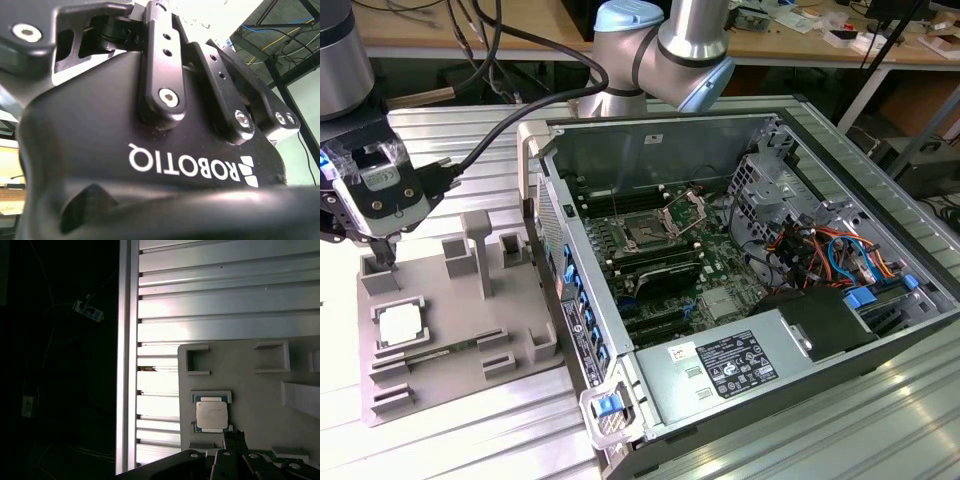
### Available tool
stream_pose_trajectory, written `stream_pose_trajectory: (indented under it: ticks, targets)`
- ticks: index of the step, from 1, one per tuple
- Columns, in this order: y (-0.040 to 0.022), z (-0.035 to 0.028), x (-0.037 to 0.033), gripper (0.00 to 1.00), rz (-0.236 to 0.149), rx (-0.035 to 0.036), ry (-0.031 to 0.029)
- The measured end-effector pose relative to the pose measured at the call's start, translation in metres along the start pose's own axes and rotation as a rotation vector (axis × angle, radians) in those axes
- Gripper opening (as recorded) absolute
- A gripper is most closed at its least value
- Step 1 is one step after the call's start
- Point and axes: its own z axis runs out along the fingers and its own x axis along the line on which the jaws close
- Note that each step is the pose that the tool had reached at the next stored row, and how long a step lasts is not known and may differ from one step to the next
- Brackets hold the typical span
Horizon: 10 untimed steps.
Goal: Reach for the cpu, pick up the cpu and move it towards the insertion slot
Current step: 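Reach for the cpu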
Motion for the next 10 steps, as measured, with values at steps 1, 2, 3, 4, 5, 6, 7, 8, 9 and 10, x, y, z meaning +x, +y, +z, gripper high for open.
stream_pose_trajectory:
  ticks: [1, 2, 3, 4, 5, 6, 7, 8, 9, 10]
  targets:
    - [0.0, 0.0001, 0.0, 0.11, 0.0, 0.0, 0.0]
    - [0.0, 0.0005, 0.0002, 0.11, 0.0, 0.0, 0.0]
    - [0.0, 0.0008, 0.0003, 0.11, 0.0, 0.0, 0.0]
    - [0.0, 0.001, 0.0004, 0.11, 0.0, 0.0, 0.0001]
    - [0.0, 0.0011, 0.0005, 0.11, 0.0, 0.0, 0.0]
    - [0.0, 0.0013, 0.0005, 0.11, 0.0, 0.0, 0.0]
    - [0.0, 0.0016, 0.0006, 0.11, 0.0, 0.0, 0.0]
    - [0.0, 0.0018, 0.0007, 0.11, 0.0, 0.0, 0.0]
    - [0.0, 0.0019, 0.0007, 0.11, 0.0, 0.0, 0.0]
    - [0.0, 0.0021, 0.0008, 0.11, 0.0, 0.0, 0.0]
